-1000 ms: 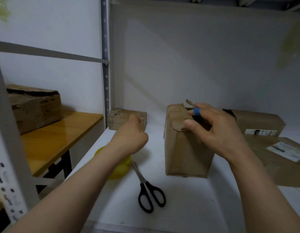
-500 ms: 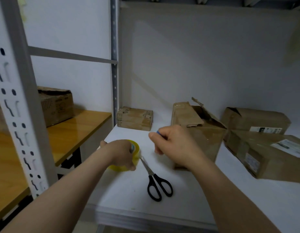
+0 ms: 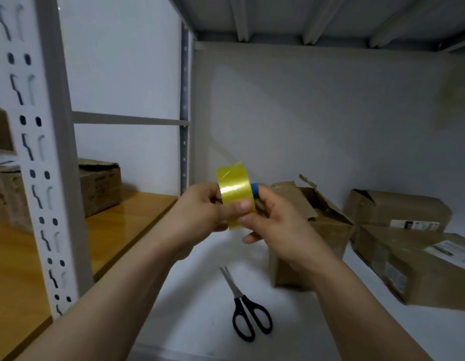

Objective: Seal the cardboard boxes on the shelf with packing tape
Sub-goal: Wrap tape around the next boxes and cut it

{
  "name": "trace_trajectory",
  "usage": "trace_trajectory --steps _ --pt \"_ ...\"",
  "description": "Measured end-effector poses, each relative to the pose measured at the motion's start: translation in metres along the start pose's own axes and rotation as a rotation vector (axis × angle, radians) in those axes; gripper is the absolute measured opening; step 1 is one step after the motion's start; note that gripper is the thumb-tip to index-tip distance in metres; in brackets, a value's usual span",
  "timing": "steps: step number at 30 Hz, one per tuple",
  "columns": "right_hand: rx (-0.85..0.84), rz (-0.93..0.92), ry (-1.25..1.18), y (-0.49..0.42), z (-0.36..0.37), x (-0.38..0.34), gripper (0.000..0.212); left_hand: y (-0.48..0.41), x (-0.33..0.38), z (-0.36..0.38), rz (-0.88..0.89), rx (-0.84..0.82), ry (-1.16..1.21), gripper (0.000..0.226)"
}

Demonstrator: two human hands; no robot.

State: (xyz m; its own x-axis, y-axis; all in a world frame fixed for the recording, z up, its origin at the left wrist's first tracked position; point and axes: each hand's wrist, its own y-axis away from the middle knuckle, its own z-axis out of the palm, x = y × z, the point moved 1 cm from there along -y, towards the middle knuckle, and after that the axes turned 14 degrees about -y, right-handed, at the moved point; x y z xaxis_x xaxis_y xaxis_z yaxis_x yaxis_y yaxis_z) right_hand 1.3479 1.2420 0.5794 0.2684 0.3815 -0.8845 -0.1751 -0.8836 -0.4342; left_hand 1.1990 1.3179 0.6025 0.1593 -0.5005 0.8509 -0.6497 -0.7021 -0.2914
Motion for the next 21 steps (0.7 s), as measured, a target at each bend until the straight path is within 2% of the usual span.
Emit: trace_trajectory --steps 2,3,5,7,10,12,15,18,20,21 --pt "-0.053 -0.030 -0.055 0.005 -0.008 -0.009 0.034 0.000 0.007 -0.012 0.031 0.072 -0.018 0.066" --pt "-0.075 -0.047 -0.063 0.008 -0.014 -0.012 0.035 -0.003 0.011 -0.020 0.051 0.151 0.010 0.071" --pt "-0.121 -0.055 -0.081 0.014 -0.026 -0.021 0.040 -0.008 0.015 -0.035 0.111 0.246 0.069 0.053" --pt "-0.179 -0.041 -0.075 0.019 -0.035 -0.030 0.041 -0.011 0.020 -0.040 0.175 0.155 0.117 0.038" --pt "-0.248 -0.025 -0.059 0.025 -0.046 -0.040 0.041 -0.009 0.024 -0.034 0.249 -0.040 0.210 0.037" --pt "-0.269 -0.010 -0.051 0.028 -0.053 -0.042 0.043 -0.008 0.028 -0.030 0.276 -0.087 0.194 0.033" --pt "-0.289 0.020 -0.045 0.034 -0.063 -0.042 0.045 -0.009 0.032 -0.025 0.294 -0.085 0.152 0.018" --pt "-0.281 0.027 -0.053 0.037 -0.069 -0.042 0.043 -0.011 0.035 -0.018 0.276 -0.030 0.136 0.016" --pt "-0.258 0.041 -0.060 0.040 -0.072 -0.044 0.042 -0.013 0.040 -0.012 0.267 0.019 0.104 0.002" --pt "-0.244 0.045 -0.071 0.041 -0.073 -0.045 0.043 -0.015 0.042 -0.010 0.269 0.045 0.089 0.006"
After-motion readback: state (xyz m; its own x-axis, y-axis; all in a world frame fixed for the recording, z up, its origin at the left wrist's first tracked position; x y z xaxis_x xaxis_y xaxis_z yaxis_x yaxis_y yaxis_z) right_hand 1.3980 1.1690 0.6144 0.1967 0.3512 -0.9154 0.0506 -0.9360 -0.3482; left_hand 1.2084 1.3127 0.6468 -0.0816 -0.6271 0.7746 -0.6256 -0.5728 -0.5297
